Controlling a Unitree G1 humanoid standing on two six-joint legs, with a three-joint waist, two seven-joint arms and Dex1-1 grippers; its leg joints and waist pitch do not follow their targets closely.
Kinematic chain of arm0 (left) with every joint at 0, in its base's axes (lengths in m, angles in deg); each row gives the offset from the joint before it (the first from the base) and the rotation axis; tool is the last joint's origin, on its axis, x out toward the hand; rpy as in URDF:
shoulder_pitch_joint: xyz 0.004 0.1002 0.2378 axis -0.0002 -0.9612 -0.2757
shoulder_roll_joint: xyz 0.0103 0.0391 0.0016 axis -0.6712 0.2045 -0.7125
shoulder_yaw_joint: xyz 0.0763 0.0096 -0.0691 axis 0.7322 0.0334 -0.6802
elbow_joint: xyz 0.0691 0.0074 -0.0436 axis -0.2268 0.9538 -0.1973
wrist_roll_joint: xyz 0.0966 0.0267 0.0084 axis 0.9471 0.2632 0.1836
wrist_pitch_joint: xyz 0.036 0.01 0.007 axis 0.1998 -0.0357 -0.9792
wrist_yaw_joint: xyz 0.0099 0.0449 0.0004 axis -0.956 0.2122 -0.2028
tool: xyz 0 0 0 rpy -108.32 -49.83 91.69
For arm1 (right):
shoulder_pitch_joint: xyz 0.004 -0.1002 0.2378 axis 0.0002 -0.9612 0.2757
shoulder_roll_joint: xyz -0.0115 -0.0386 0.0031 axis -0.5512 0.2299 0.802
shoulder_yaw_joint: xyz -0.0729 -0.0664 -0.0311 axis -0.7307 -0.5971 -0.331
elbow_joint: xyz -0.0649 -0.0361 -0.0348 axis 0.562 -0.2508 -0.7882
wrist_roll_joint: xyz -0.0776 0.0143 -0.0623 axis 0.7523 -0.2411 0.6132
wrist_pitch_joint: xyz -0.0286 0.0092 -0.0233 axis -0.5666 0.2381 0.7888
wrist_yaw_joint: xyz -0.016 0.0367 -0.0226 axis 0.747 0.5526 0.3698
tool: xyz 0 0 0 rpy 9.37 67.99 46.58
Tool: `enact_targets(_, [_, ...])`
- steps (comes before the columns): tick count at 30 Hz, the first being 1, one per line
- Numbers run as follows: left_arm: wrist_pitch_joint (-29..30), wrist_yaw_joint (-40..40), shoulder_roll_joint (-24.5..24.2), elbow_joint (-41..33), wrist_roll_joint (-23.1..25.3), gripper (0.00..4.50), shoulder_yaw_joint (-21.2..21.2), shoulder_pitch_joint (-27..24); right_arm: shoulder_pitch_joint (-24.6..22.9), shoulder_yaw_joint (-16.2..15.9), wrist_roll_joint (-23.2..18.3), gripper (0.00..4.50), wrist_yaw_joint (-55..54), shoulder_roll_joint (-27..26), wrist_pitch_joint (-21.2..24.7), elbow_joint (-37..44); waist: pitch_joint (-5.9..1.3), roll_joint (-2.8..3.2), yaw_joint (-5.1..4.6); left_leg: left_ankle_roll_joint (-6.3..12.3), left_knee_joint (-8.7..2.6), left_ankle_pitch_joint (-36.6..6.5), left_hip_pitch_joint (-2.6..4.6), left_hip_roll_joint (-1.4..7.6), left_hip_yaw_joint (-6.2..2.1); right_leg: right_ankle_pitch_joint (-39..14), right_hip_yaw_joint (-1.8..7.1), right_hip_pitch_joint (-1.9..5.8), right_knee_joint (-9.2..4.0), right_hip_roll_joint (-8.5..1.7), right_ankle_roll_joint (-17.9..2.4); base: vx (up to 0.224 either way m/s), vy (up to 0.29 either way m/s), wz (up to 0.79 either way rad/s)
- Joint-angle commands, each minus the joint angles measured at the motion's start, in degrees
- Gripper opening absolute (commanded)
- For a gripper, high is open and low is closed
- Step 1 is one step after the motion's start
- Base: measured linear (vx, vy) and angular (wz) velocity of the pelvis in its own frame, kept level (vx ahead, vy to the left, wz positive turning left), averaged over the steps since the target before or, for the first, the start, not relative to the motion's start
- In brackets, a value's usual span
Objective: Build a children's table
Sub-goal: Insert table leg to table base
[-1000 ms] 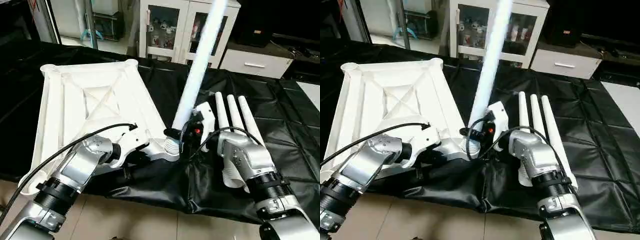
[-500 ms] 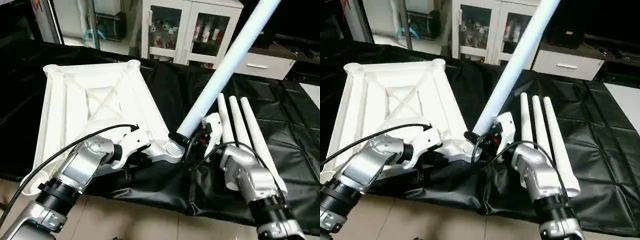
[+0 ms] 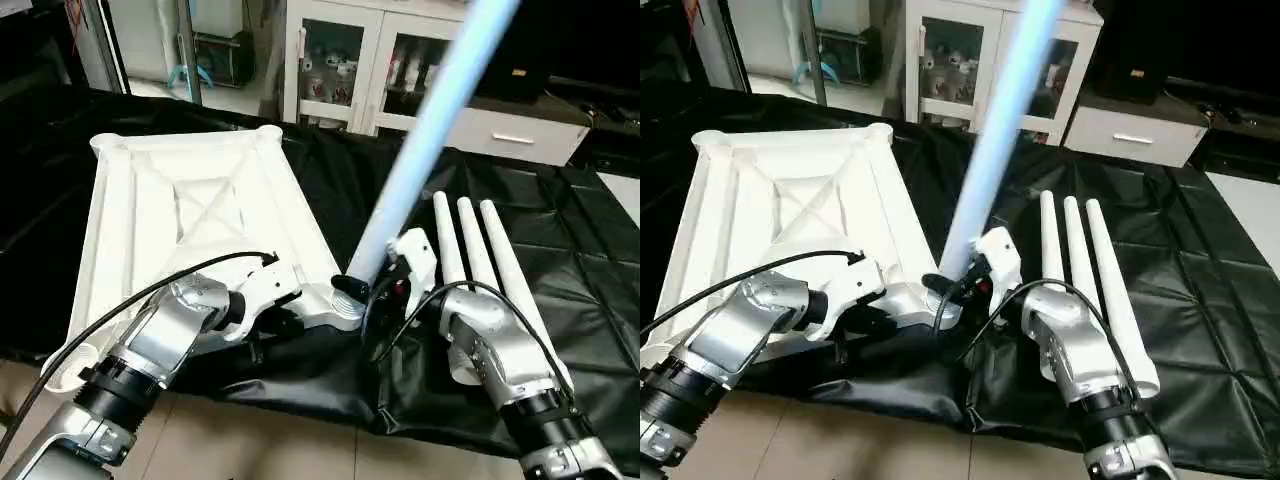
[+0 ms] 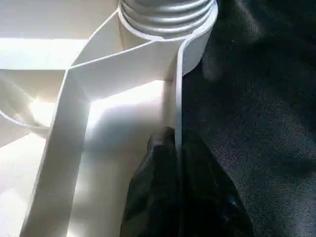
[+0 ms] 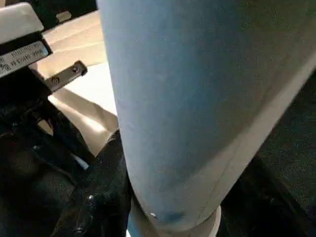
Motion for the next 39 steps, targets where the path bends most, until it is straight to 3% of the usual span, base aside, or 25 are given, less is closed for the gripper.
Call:
enact_targets(1, [-0.2,-0.2,0.8,1.7,0.1,0.0,2.1,-1.1,-2.9,-4.1,2.5,1.87,2.0,0.7,6.0,-5.3,-0.99,0.43,-0.47,-3.01,-4.52,-23.5,0.97,2.66,-1.6,-18.8,2.39,-0.14,-5.37,-3.07,-7.8,0.0,0.0,0.0])
enact_targets(4, [-0.3,-0.2,0.9,1.7,0.1,0.0,2.0,-1.1,-2.4,-4.0,2.4,1.87,1.8,0.5,6.5,-6.1,-1.0,0.32,-0.49,-2.88,-4.59,-23.0,0.79,2.63,-1.58,-17.3,2.35,0.01,-5.22,-3.05,-8.3,0.0,0.0,0.0])
enact_targets(9, [-0.4,0.0,0.9,1.7,0.0,0.0,1.8,-1.3,-2.8,-3.6,4.0,1.87,-1.7,-1.3,4.0,-10.3,-0.8,-0.02,-0.92,-3.41,-4.71,-26.2,0.88,2.59,-1.83,-23.1,2.34,-0.43,-5.88,-3.34,-7.1,0.0,0.0,0.0])
enact_targets(15, [-0.4,0.4,1.2,1.3,0.0,0.0,1.5,-1.6,-4.6,-3.7,5.1,1.87,-3.4,-1.7,2.3,-10.8,-0.53,0.14,-1.44,-3.91,-5.01,-32.3,1.39,2.64,-2.56,-30.9,2.3,-1.04,-6.79,-3.51,-4.8,0.0,0.0,0.0])
enact_targets(19, [-0.5,0.4,1.3,1.4,0.0,0.0,1.4,-1.6,-4.3,-3.0,5.1,1.87,-4.5,-2.3,1.7,-11.4,-0.63,0.14,-1.51,-3.74,-5.22,-31.7,1.11,2.66,-2.58,-29.1,2.31,-0.86,-6.71,-3.45,-5.0,0.0,0.0,0.0])
enact_targets(25, [-0.6,-0.3,1.2,1.6,0.0,0.0,1.5,-1.3,-2.4,-2.0,4.9,1.87,-5.4,-2.7,1.0,-13.0,-0.34,0.37,-1.99,-3.98,-5.28,-35.4,1.44,2.6,-3.0,-34.4,2.21,-1.4,-7.38,-3.63,-4.0,0.0,0.0,0.0])
enact_targets(27, [-0.6,-0.7,1.0,1.6,-0.3,0.0,1.4,-1.3,-1.9,-1.4,3.5,1.87,-4.3,-2.8,3.0,-12.7,-0.44,0.62,-2.09,-4.21,-5.53,-35.8,1.36,2.64,-3.25,-33.3,2.13,-1.23,-7.32,-3.54,-4.1,0.0,0.0,0.0])
enact_targets(34, [-0.6,-1.3,0.7,1.7,-0.3,0.0,1.3,-1.0,1.3,0.8,0.0,1.87,-0.3,-1.5,9.4,-12.7,-0.45,0.54,-2.23,-3.69,-5.57,-35.6,1.17,2.46,-3.47,-30.3,2.49,-1.32,-7.14,-3.49,-5.4,0.0,0.0,0.0])
enact_targets(39, [-0.8,-1.3,0.7,1.9,-0.2,0.0,1.2,-0.8,2.3,-0.1,1.5,1.87,0.4,-0.3,8.5,-13.9,-0.55,0.46,-1.96,-3.32,-5.48,-32.0,0.85,2.53,-3.09,-26.7,2.61,-1.12,-6.81,-3.49,-6.4,0.0,0.0,0.0])
